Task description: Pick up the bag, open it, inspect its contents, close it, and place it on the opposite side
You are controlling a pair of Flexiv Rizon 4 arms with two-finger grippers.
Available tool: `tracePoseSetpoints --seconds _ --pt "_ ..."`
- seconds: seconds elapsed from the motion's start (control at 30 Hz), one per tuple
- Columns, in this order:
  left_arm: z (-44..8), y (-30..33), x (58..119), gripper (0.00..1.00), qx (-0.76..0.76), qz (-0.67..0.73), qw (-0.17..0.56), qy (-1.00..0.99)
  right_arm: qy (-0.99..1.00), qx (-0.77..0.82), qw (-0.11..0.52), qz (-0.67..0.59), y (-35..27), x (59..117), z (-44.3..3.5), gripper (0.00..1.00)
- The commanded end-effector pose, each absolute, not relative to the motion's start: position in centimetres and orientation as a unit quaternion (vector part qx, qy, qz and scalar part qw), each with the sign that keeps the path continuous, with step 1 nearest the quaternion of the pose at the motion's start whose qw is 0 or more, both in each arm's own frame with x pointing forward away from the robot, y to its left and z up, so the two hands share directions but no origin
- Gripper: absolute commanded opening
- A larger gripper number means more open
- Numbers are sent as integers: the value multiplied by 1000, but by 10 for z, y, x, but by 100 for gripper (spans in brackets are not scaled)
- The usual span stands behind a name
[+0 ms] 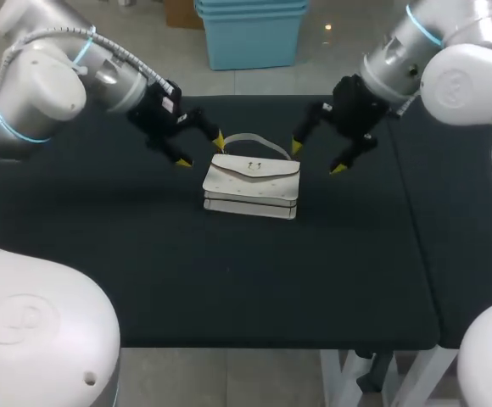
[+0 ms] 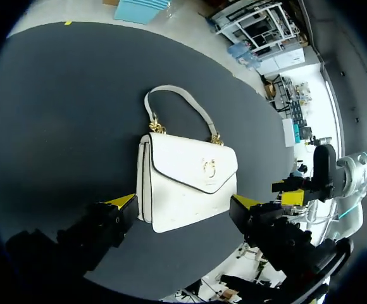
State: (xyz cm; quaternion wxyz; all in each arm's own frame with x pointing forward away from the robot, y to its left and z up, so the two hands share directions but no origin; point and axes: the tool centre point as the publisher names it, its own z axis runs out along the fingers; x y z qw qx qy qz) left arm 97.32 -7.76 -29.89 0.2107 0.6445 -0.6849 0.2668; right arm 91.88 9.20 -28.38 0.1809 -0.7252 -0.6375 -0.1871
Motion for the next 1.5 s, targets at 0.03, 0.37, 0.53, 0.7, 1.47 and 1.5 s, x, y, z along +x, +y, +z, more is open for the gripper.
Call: tracePoseSetpoints --seconds 0.03,0.37,0.53,0.7,1.47,1.5 --pt "-308 -69 974 100 683 290 300 -600 -591 -739 225 -233 86 920 -306 100" --pt "-331 -76 981 100 668 300 326 -598 -561 -740 269 -254 101 940 -321 100" --pt "-339 -77 988 100 662 307 339 -594 -560 -740 276 -253 111 949 -325 100" --pt "-344 -79 994 99 654 316 346 -594 -552 -740 290 -252 116 956 -335 93" --pt "-355 -105 1008 72 610 326 381 -614 -522 -745 325 -260 126 964 -364 49" --pt "-355 -106 1008 69 610 326 381 -614 -519 -745 328 -260 127 964 -365 48"
